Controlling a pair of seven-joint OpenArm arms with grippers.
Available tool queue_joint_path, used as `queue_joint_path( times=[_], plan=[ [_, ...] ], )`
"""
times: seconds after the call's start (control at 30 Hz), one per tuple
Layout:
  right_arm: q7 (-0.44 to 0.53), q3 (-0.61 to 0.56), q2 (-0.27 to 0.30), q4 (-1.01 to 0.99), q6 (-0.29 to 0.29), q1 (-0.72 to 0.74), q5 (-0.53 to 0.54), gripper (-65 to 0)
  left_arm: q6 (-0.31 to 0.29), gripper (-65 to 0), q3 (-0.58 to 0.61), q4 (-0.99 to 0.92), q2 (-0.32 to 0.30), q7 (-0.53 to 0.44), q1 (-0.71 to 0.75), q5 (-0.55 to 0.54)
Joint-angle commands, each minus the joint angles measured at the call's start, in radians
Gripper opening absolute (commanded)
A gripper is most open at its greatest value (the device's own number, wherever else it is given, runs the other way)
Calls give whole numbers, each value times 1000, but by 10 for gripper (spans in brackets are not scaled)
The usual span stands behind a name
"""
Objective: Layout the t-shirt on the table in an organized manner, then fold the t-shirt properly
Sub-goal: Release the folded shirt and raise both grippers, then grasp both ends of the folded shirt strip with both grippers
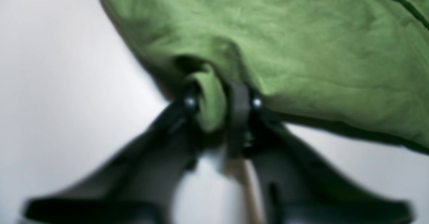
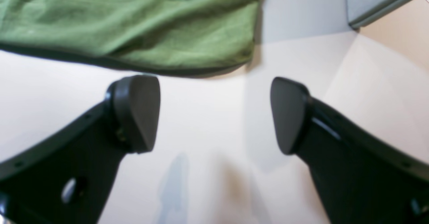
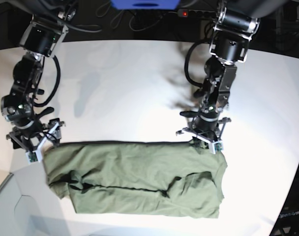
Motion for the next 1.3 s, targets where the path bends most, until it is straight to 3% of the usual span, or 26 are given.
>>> queue_joint_path(
  times=[0.0,0.03,0.1,0.3,0.37,0.47,0.53,0.77,0.87,0.97,1.13,1.27],
  plan=[
    [22,1,12,21,-3,23,11,-127,0,-627,6,1,5,93,14,-21],
    [22,1,14,21,-3,23,11,-127,0,-650,4,21,2,103,14,-23],
    [22,1,15,21,-1,26,11,-127,0,-637,3,75,-7,103,35,-23],
    [22,-2,37,-2,-1,31,11,-127,9,-649,-19,527,-156,103,199,-28],
    [23,-4,38,-37,-1,44,11,-127,9,-649,-80,678,-193,103,250,-28],
    [23,-4,38,-126,-1,77,11,-127,9,-649,-218,837,-199,110,298,-28],
    [23,-4,38,-185,-1,96,11,-127,9,-649,-300,890,-194,169,298,-28],
    [15,-4,-15,-255,2,98,11,-127,1,-649,-507,903,-171,380,262,-175],
    [20,-5,-66,-165,5,21,12,-126,1,-649,-522,874,-171,389,265,-186],
    [20,-34,-120,-67,86,-58,12,-126,1,-649,-522,865,-171,389,267,-184],
    [20,-119,-159,-5,86,-157,12,-126,1,-649,-522,834,-171,389,267,-184],
    [20,-139,-164,-40,86,-155,12,-126,1,-649,-522,833,-171,389,269,-184]
  ],
)
